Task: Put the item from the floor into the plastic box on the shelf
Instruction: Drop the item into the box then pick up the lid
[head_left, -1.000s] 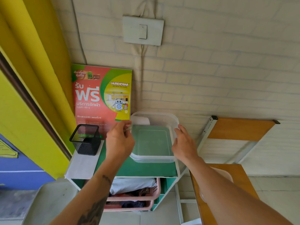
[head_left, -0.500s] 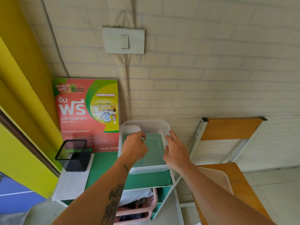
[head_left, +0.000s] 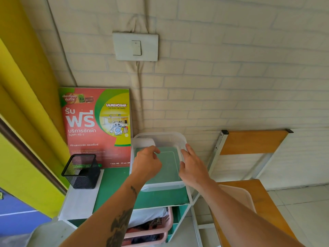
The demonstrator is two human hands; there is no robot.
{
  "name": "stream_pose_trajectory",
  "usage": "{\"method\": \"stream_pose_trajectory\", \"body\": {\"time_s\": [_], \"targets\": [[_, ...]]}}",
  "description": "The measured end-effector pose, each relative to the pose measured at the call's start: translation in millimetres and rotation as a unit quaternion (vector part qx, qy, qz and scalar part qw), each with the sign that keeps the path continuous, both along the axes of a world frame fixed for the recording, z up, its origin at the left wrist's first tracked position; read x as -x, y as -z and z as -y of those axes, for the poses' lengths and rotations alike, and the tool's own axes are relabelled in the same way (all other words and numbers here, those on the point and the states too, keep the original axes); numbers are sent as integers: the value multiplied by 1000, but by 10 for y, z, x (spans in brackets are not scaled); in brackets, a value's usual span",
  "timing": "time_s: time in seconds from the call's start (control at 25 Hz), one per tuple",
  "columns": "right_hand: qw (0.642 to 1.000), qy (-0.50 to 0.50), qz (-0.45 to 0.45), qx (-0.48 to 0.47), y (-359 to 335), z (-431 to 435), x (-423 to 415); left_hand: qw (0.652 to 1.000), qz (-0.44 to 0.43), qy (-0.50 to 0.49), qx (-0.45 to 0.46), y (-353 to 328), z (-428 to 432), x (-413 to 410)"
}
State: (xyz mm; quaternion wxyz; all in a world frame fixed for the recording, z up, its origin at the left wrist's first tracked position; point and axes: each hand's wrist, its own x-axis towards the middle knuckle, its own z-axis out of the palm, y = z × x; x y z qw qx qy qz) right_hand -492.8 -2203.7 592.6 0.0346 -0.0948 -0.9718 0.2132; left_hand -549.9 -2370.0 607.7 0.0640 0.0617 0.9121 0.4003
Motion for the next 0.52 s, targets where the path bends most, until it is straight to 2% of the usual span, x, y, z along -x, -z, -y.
{"method": "stream_pose_trajectory", "body": {"time_s": [0.12,0.28,0.52], "targets": [[1000,-19,11,13,-40,-44,-27,1000,-5,0,-23,-34,-4,-55],[999,-15,-25,30,-192,-199,-119,998,-13,14,-56,-159,-123,-157],[994,23,-55,89,-360,-898,-476,991,-51,67,-101,-364,-736,-347]]}}
